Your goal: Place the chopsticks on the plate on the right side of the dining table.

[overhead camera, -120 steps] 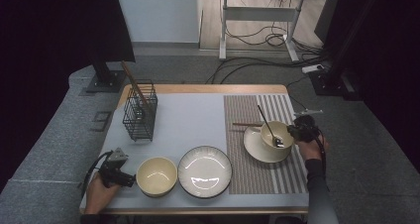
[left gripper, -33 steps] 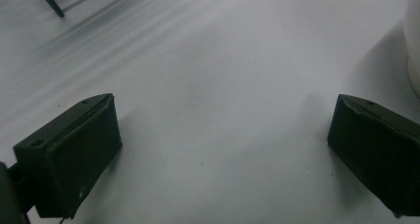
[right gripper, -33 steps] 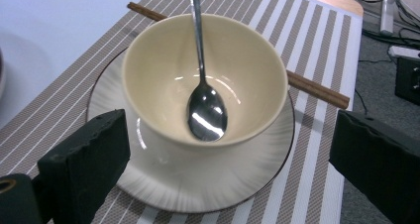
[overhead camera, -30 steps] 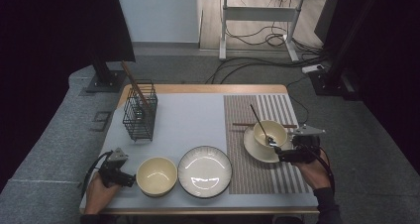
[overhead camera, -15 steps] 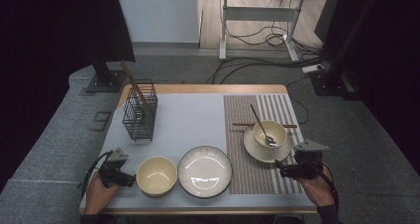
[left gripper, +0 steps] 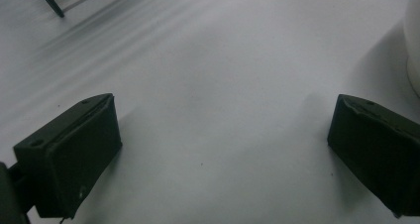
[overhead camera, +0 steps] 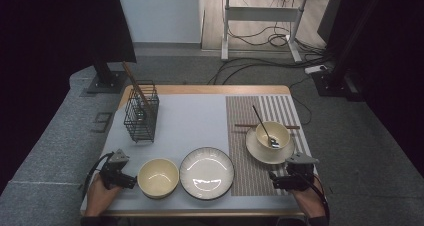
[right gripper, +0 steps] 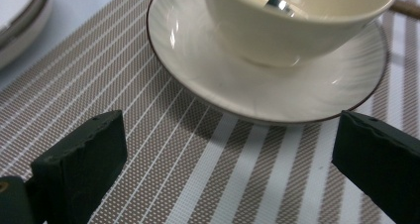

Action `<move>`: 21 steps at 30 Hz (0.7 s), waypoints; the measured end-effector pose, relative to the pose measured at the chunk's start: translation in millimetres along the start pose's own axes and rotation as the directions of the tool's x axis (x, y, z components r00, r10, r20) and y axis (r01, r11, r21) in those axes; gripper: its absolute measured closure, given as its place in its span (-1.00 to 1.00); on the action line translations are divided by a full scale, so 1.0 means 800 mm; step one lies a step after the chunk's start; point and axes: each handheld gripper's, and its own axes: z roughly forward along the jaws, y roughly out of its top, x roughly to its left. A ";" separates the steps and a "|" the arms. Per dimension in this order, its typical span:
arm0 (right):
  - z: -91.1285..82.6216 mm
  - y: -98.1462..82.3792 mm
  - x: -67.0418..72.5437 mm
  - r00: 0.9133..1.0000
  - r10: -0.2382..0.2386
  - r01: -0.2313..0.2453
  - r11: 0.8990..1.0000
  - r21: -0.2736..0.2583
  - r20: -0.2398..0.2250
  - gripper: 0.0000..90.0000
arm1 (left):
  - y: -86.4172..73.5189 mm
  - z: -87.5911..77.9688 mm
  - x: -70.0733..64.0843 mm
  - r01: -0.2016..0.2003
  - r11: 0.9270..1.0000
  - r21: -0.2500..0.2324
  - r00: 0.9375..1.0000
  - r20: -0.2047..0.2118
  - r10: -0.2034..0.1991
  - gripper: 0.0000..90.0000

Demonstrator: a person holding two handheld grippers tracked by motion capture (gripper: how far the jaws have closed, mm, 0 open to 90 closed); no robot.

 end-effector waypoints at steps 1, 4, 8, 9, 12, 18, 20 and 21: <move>0.003 -0.002 0.002 1.000 0.003 -0.003 1.000 0.001 0.003 -1.00 | 0.000 0.000 0.000 0.000 1.000 0.000 1.000 0.000 0.000 -1.00; 0.011 -0.009 0.007 1.000 0.014 -0.014 1.000 0.006 -0.001 -1.00 | 0.000 0.000 0.000 0.000 1.000 0.000 1.000 0.000 0.000 -1.00; 0.022 -0.017 0.012 0.999 0.031 -0.031 0.999 0.014 -0.018 -1.00 | 0.000 0.000 0.000 -0.001 1.000 0.000 1.000 0.000 0.001 -1.00; 0.024 -0.019 0.013 0.999 0.034 -0.033 0.999 0.014 -0.020 -1.00 | 0.000 0.000 0.000 -0.001 1.000 0.000 1.000 0.000 0.001 -1.00; 0.031 -0.025 0.016 0.999 0.039 -0.039 0.999 0.018 -0.023 -1.00 | 0.000 0.000 0.000 -0.001 1.000 0.000 1.000 0.000 0.001 -1.00; 0.039 -0.033 0.018 0.998 0.052 -0.052 0.998 0.020 -0.027 -1.00 | 0.000 0.000 0.000 -0.001 1.000 0.000 1.000 -0.001 0.001 -1.00; 0.039 -0.034 0.019 0.998 0.050 -0.050 0.999 0.017 -0.025 -1.00 | 0.000 0.000 0.000 -0.001 1.000 0.000 1.000 -0.001 0.001 -1.00; 0.039 -0.035 0.019 0.998 0.052 -0.052 0.999 0.011 -0.024 -1.00 | 0.000 0.000 0.000 -0.001 1.000 0.000 1.000 -0.001 0.001 -1.00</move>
